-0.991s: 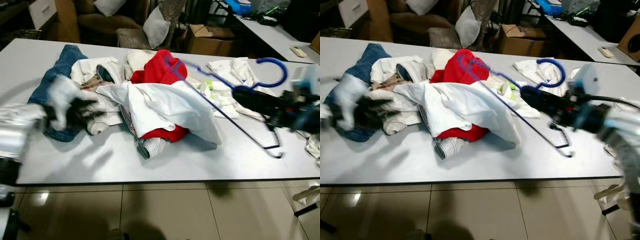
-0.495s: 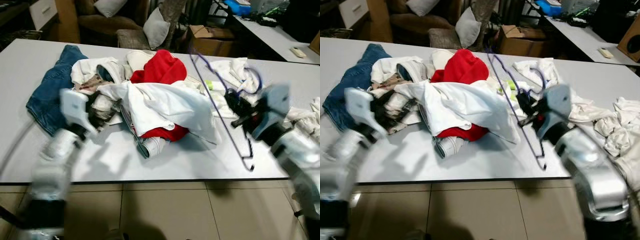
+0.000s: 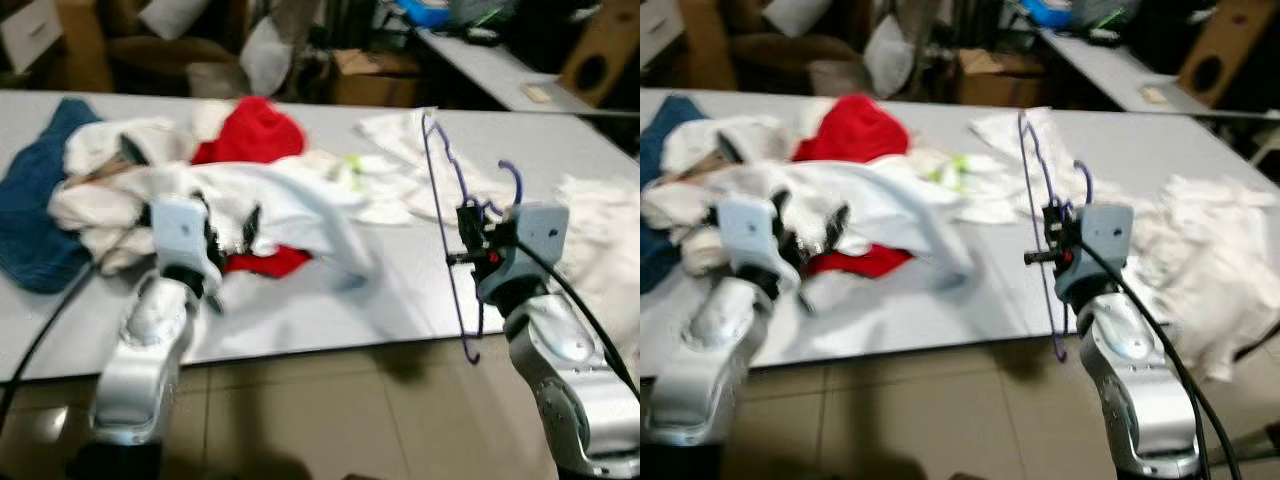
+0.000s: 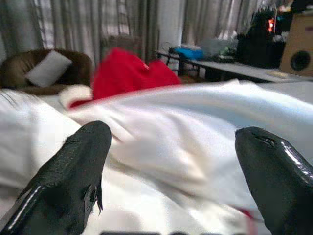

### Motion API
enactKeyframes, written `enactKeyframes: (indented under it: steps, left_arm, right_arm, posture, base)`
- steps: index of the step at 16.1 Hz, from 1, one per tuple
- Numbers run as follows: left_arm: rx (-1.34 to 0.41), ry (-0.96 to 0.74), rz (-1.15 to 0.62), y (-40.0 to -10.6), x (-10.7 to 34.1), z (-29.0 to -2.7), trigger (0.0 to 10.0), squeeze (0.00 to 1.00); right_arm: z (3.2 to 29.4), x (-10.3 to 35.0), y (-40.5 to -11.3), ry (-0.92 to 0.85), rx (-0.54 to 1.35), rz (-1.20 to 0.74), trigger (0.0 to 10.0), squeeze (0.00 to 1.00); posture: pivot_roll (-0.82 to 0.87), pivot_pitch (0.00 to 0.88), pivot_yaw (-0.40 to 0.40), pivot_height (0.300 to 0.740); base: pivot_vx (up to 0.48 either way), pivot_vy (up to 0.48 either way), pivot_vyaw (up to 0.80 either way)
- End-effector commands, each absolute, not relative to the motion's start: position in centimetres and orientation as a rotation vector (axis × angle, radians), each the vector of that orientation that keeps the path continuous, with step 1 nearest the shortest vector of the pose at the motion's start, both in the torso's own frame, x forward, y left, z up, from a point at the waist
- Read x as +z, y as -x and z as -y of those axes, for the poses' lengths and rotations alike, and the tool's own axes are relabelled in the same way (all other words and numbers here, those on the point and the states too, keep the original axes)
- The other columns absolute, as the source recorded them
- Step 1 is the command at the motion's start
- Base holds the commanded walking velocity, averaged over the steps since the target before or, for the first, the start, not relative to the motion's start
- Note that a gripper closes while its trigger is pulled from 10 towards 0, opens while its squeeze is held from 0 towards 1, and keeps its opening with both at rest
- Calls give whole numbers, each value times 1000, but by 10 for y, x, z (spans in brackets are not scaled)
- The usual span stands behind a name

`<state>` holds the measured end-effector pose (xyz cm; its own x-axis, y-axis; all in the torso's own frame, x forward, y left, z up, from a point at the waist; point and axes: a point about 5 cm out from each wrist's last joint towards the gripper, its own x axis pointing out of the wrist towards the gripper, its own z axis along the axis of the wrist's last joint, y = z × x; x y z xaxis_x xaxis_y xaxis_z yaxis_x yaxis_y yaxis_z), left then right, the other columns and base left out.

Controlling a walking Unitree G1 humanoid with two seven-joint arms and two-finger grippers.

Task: Hang hanger

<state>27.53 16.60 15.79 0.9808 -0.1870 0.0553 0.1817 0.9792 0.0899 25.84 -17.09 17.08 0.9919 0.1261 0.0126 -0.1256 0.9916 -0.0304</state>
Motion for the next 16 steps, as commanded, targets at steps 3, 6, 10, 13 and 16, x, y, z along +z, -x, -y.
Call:
enactKeyframes:
  steps: [3,6,10,13,16]
  left_arm:
    - [-169,-124,19,-269,152,-167,10000,980]
    - [-157,-132,8,-268,148,-165,10000,976]
    - [-181,-160,-3,-267,145,-160,10000,980]
    - [-192,-161,7,-271,146,-155,10000,976]
    - [-192,-158,4,-270,146,-153,10000,973]
  right_arm:
    - [173,164,-255,39,135,-9,10000,0]
    - [172,157,-256,34,124,-40,10000,0]
    - [177,151,-247,18,90,-61,10000,0]
    - [174,148,-254,6,85,-64,10000,0]
    - [169,149,-252,36,121,-62,10000,0]
  posture:
    - [-106,0,-100,740]
    - [-109,0,-94,740]
    - [-119,0,-92,740]
    - [-121,0,-88,740]
    - [-106,0,-102,740]
  base:
    - [0,-480,0]
    - [0,-480,0]
    - [0,-480,0]
    - [0,-480,0]
    - [0,-480,0]
